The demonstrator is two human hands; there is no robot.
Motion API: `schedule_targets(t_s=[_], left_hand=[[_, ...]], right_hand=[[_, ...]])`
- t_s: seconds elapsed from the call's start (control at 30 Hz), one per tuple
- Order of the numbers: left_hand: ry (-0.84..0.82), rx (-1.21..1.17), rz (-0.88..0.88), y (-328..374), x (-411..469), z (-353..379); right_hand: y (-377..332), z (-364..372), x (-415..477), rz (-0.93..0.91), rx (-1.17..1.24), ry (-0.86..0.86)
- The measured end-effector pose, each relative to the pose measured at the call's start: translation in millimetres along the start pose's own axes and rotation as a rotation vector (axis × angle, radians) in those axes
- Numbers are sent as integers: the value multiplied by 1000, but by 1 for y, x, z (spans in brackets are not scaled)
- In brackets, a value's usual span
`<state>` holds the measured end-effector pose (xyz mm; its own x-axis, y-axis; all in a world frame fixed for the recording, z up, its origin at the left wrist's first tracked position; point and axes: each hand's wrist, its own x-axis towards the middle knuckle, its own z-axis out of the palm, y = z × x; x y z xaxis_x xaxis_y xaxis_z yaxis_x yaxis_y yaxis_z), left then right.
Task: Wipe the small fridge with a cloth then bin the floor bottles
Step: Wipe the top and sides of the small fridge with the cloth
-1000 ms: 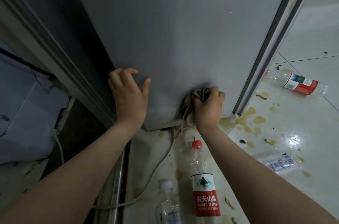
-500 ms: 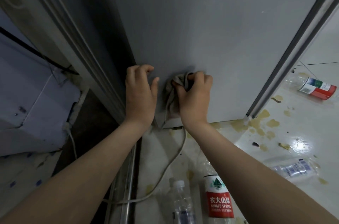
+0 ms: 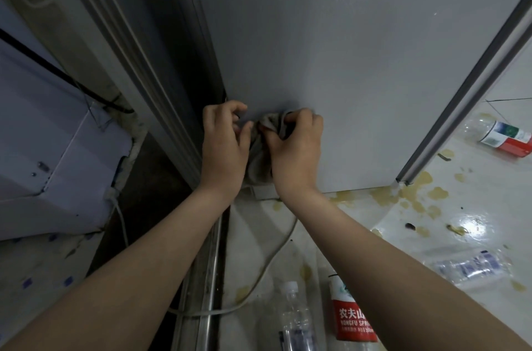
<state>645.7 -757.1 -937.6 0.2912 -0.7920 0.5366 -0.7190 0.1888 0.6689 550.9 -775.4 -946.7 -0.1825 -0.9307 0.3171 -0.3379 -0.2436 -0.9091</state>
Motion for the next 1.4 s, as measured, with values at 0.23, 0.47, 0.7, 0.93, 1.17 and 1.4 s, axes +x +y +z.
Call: schedule_targets(t_s=[0.23, 0.47, 0.7, 0.93, 1.17, 1.4], left_hand=[[-7, -10, 18, -1, -1, -2], [-46, -20, 6, -2, -6, 2], [15, -7, -31, 5, -12, 20], [3, 51, -1, 3, -13, 20], [-36, 81, -13, 5, -13, 20], [-53, 87, -25, 8, -13, 21]], right_hand=[[36, 13, -19, 114, -189, -136], [76, -17, -10, 305, -273, -46], [52, -43, 16, 150, -74, 171], [32, -40, 25, 34, -2, 237], [48, -46, 21, 179, -17, 195], [25, -54, 32, 88, 23, 253]])
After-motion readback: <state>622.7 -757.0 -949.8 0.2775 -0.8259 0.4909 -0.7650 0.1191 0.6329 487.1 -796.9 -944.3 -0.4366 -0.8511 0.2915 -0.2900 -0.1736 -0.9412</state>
